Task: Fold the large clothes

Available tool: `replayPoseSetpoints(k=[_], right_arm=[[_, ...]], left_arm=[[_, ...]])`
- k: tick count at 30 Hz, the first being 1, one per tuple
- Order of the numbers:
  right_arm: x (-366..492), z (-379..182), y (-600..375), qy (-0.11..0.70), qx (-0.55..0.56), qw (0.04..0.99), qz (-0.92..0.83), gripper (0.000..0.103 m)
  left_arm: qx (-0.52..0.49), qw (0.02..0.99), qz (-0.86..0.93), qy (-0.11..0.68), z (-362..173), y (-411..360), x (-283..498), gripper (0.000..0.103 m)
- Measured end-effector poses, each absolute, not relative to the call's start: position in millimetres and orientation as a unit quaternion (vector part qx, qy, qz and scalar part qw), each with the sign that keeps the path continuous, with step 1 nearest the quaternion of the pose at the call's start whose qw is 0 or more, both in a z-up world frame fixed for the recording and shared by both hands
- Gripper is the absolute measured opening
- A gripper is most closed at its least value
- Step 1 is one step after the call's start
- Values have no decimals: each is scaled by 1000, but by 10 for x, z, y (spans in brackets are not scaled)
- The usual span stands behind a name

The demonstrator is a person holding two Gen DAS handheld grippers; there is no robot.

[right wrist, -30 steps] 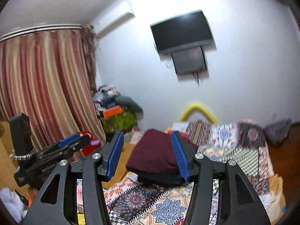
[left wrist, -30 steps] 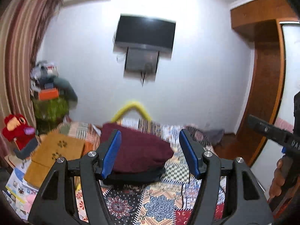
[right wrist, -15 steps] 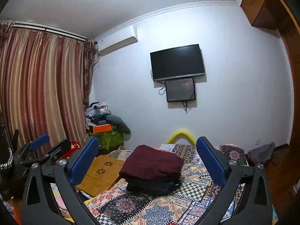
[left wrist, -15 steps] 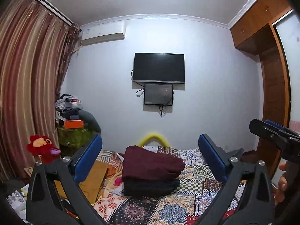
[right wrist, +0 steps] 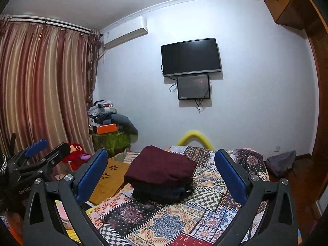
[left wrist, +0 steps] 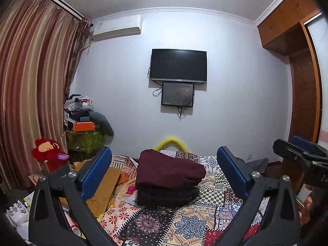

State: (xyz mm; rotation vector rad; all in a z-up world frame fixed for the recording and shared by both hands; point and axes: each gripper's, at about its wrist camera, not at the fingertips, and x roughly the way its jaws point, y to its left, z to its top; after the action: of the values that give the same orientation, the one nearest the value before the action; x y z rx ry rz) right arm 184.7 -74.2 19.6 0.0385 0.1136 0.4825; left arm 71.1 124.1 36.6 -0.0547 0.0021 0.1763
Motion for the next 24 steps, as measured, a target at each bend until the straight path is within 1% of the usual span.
replayPoseSetpoints(k=[7, 24], right_arm=[[1799, 123, -768, 67, 19, 968, 241, 103], [1768, 172, -789, 79, 18, 968, 237, 103]], left_arm=[[-27, 996, 87, 6, 347, 1196, 722, 103], [-22, 996, 81, 16, 339, 1134, 777, 103]])
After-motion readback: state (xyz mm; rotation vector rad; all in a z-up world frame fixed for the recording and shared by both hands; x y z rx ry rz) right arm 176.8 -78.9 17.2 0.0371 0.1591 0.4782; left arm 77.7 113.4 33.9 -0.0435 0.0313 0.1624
